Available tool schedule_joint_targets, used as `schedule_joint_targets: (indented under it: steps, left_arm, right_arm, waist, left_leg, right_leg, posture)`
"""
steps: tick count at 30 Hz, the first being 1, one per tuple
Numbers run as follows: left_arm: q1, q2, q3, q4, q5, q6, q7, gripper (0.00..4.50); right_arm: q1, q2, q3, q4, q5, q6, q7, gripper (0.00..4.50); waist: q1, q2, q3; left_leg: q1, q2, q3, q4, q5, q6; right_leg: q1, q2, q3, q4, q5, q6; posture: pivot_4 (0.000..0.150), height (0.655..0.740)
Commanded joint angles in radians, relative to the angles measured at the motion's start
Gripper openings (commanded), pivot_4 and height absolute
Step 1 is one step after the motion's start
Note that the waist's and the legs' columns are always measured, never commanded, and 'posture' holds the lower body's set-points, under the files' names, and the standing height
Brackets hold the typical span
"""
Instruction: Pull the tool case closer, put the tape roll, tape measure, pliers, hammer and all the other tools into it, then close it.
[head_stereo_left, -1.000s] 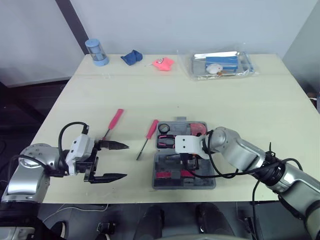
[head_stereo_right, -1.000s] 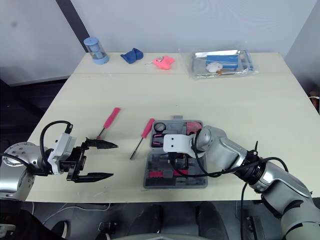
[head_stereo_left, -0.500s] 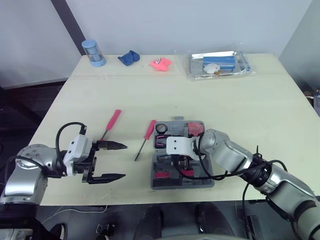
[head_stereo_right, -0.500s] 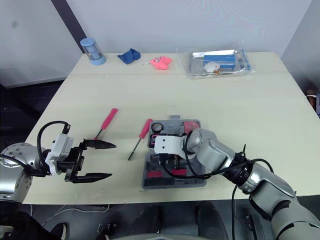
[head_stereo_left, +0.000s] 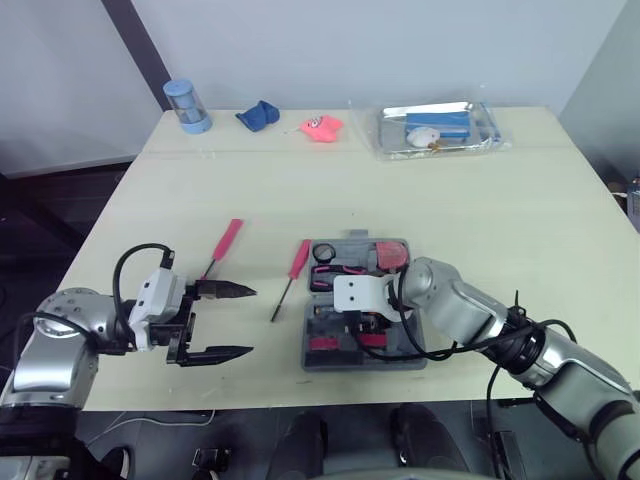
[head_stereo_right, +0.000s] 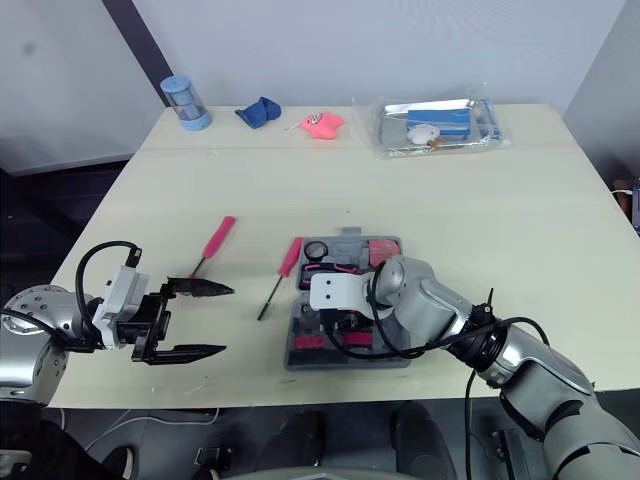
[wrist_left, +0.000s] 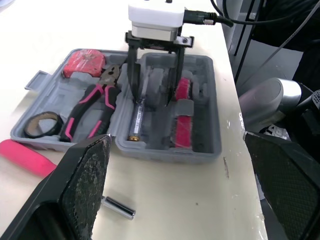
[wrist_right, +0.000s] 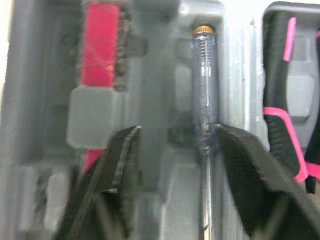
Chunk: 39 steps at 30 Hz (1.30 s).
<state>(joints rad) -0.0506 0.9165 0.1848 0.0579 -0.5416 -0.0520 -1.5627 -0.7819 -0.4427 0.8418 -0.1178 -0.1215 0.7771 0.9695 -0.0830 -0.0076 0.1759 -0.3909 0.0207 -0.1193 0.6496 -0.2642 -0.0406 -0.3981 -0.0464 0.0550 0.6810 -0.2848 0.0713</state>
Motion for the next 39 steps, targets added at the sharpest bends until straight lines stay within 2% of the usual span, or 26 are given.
schedule_joint_targets:
  steps: [1, 7, 10, 12, 13, 16, 17, 27, 39]
  left_arm:
    - [0.007, -0.002, 0.011, -0.01, -0.004, -0.013, -0.017, 4.5]
    - [-0.002, -0.012, 0.007, -0.009, -0.003, -0.01, -0.012, 4.5]
    - [-0.01, -0.017, 0.007, -0.002, -0.004, -0.008, -0.011, 4.5]
    - [-0.013, -0.018, 0.008, 0.002, -0.003, -0.009, -0.012, 4.5]
    - [-0.013, -0.019, 0.009, 0.004, -0.002, -0.009, -0.012, 4.5]
    - [-0.017, -0.021, 0.01, 0.008, -0.003, -0.008, -0.01, 4.5]
    - [-0.016, -0.022, 0.011, 0.008, -0.003, -0.008, -0.01, 4.5]
    - [-0.018, -0.029, 0.014, 0.019, 0.001, -0.009, -0.006, 4.5]
    - [-0.01, -0.027, 0.017, 0.017, 0.003, -0.012, -0.007, 4.5]
  right_arm:
    - [-0.01, -0.031, -0.075, -0.029, -0.014, -0.023, -0.005, 2.49]
    - [-0.014, -0.025, -0.128, -0.062, -0.001, -0.015, -0.004, 2.49]
    - [0.003, 0.024, -0.209, -0.073, 0.066, -0.011, -0.009, 2.49]
    - [0.024, 0.042, -0.246, -0.067, 0.088, -0.028, -0.02, 1.94]
    - [0.036, 0.045, -0.258, -0.062, 0.096, -0.044, -0.023, 1.82]
    - [0.09, 0.052, -0.289, -0.032, 0.124, -0.138, -0.02, 0.18]
    - [0.105, 0.052, -0.296, -0.021, 0.129, -0.171, -0.017, 0.03]
    - [0.188, 0.083, -0.312, 0.146, 0.134, -0.4, -0.014, 0.03]
    - [0.216, 0.082, -0.28, 0.349, 0.05, -0.463, -0.027, 0.03]
  waist:
    - [0.001, 0.0, 0.0]
    - [0.002, 0.0, 0.0]
    - [-0.002, 0.0, 0.0]
    - [-0.001, 0.0, 0.0]
    - [0.0, 0.0, 0.0]
    - [0.009, 0.0, 0.0]
    - [0.012, 0.0, 0.0]
    - [0.013, 0.0, 0.0]
    - [0.011, 0.0, 0.0]
  left_leg:
    - [0.0, 0.0, 0.0, 0.0, 0.0, 0.0]
    - [0.0, 0.0, 0.0, 0.0, 0.0, 0.0]
    - [0.0, 0.0, 0.0, 0.0, 0.0, 0.0]
    - [0.0, 0.0, 0.0, 0.0, 0.0, 0.0]
    - [0.0, 0.0, 0.0, 0.0, 0.0, 0.0]
    - [-0.001, 0.0, 0.0, 0.0, 0.0, 0.0]
    - [-0.001, 0.0, 0.0, 0.0, 0.0, 0.0]
    - [0.0, 0.0, 0.0, 0.0, 0.0, 0.0]
    - [0.0, 0.0, 0.001, 0.0, 0.0, 0.0]
  right_leg:
    - [0.0, 0.0, 0.0, 0.0, 0.0, 0.0]
    - [0.0, 0.0, 0.0, -0.001, 0.0, 0.0]
    - [0.0, 0.0, 0.0, -0.001, 0.0, 0.0]
    - [0.0, 0.0, 0.0, 0.0, 0.0, 0.0]
    - [0.0, 0.0, 0.0, -0.001, 0.0, 0.0]
    - [0.0, 0.0, 0.0, -0.001, 0.0, 0.0]
    - [0.0, 0.0, 0.0, -0.001, 0.0, 0.0]
    - [0.0, 0.0, 0.0, -0.001, 0.0, 0.0]
    - [0.0, 0.0, 0.0, -0.001, 0.0, 0.0]
  posture:
    - [0.15, 0.74]
    - [0.15, 0.74]
    - [0.15, 0.74]
    - [0.15, 0.74]
    - [0.15, 0.74]
    - [0.15, 0.74]
    - [0.15, 0.74]
    - [0.15, 0.74]
    - [0.15, 0.74]
